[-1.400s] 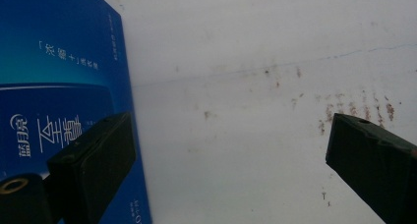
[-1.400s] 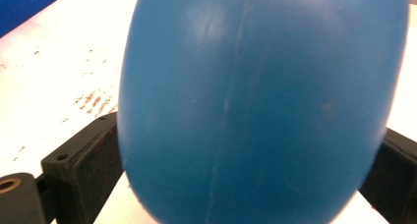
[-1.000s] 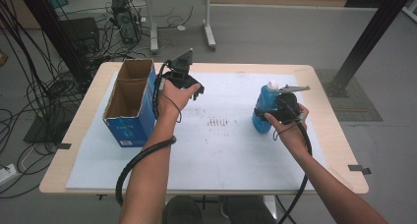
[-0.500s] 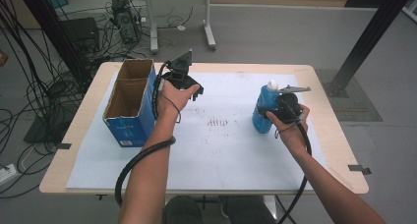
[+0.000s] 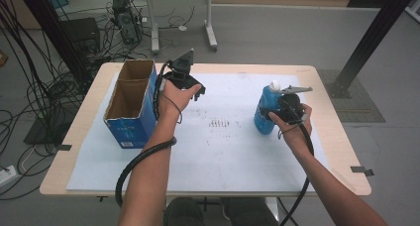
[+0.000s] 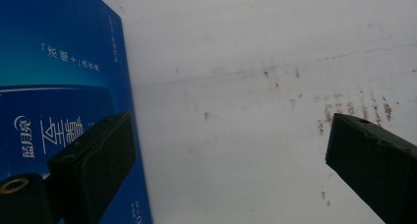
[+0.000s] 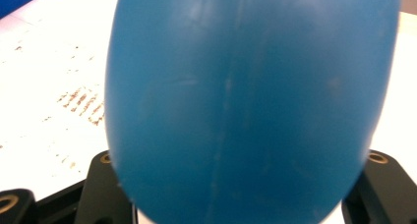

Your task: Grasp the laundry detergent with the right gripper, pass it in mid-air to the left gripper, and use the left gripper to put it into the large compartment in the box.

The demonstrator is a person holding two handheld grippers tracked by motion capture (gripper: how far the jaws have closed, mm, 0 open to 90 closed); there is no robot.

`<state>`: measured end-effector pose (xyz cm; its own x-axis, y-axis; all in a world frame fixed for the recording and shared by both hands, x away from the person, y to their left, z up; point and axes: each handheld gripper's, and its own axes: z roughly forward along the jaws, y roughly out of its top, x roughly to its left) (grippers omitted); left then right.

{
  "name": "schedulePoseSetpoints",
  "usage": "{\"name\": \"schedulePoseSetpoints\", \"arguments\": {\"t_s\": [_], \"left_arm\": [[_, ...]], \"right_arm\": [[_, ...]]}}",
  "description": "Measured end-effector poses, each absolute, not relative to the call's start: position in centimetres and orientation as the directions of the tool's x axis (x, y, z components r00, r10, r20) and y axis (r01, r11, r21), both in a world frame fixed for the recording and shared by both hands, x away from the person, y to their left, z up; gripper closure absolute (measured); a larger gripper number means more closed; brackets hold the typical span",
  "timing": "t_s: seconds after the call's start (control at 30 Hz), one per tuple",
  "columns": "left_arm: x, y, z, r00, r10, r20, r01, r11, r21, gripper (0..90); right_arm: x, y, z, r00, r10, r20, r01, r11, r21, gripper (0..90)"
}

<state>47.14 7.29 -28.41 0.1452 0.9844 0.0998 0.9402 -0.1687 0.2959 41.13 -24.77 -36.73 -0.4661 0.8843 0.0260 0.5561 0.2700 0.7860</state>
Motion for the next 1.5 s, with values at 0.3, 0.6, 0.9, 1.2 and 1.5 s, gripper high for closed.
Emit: {"name": "schedulePoseSetpoints", "arguments": {"t_s": [0.3, 0.6, 0.9, 1.2, 1.5], "left_arm": [[47.1, 7.5, -28.0, 0.144, 0.985, 0.098, 0.938, -0.168, 0.305, 5.6], [46.9, 7.8, -27.7, 0.143, 0.984, 0.105, 0.937, -0.168, 0.307, 5.6], [47.0, 7.4, -27.4, 0.151, 0.983, 0.106, 0.935, -0.177, 0.309, 5.6], [46.8, 7.1, -27.3, 0.155, 0.982, 0.107, 0.931, -0.182, 0.317, 5.6], [46.5, 7.3, -26.9, 0.154, 0.983, 0.105, 0.93, -0.179, 0.321, 5.6]], "right_arm": [[41.1, -24.8, -36.7, -0.465, 0.885, 0.021, 0.558, 0.275, 0.783, 40.2], [41.2, -24.8, -36.6, -0.461, 0.887, 0.025, 0.563, 0.271, 0.781, 40.6], [41.1, -24.8, -36.7, -0.46, 0.888, 0.027, 0.562, 0.267, 0.783, 41.3], [41.1, -24.8, -36.7, -0.456, 0.889, 0.028, 0.563, 0.264, 0.783, 42.3], [41.1, -24.8, -36.7, -0.453, 0.891, 0.028, 0.564, 0.262, 0.783, 42.4]]}}
